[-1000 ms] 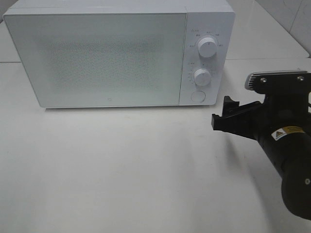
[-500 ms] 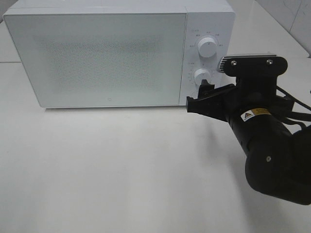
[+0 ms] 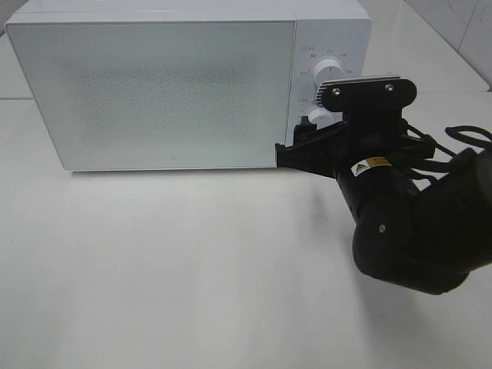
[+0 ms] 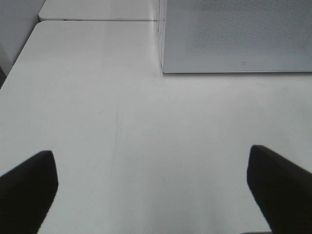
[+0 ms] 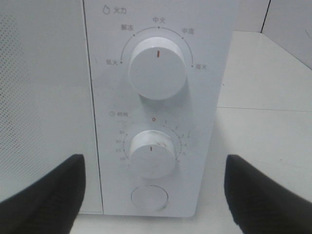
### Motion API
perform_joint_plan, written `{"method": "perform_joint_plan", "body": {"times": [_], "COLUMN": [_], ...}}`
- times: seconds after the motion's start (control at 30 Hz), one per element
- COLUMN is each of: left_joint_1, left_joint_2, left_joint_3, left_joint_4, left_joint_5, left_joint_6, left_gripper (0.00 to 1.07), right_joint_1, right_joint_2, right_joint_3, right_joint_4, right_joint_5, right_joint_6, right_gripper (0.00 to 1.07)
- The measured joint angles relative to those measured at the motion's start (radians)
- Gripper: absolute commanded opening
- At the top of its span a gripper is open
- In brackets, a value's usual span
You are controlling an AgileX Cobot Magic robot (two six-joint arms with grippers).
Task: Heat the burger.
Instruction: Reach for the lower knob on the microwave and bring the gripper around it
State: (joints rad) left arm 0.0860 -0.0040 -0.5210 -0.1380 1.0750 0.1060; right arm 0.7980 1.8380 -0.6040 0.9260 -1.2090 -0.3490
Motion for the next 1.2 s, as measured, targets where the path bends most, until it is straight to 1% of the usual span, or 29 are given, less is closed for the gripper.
{"method": "perform_joint_plan", "body": {"times": [0.07,0.3,0.43,0.6,0.77,0.97,1.2], "left_joint_1": [0.000,0.000,0.000,0.000,0.000,0.000,0.000], "left_joint_2": [0.000,0.000,0.000,0.000,0.000,0.000,0.000], "left_joint_3": [0.000,0.000,0.000,0.000,0.000,0.000,0.000], "left_joint_4": [0.000,0.000,0.000,0.000,0.000,0.000,0.000], "left_joint_5": [0.000,0.000,0.000,0.000,0.000,0.000,0.000], "left_joint_6": [0.000,0.000,0.000,0.000,0.000,0.000,0.000], "left_gripper": [0.98,0.98,0.98,0.98,0.98,0.98,0.98], "right_joint_1": [-0.016,-0.049,-0.083,-0.103,-0.104,-0.139,-0.151], "right_joint_2": [0.036,0.080,0.112,0.146,0.168,0.221,0.247], "right_joint_3": [-0.037,-0.078,-0.105,-0.131,-0.153,-0.199,-0.218], "right_joint_4": [-0.033,-0.056,-0.094,-0.108,-0.116,-0.135,-0.138], "right_joint_5": [0.000,0.000,-0.001,0.004,0.004,0.012,0.033], "right_joint_6": [0.000,0.000,0.011,0.030,0.044,0.073,0.090], "right_gripper": [0.77,0.76,0.76,0.76,0.76,0.76,0.76]}}
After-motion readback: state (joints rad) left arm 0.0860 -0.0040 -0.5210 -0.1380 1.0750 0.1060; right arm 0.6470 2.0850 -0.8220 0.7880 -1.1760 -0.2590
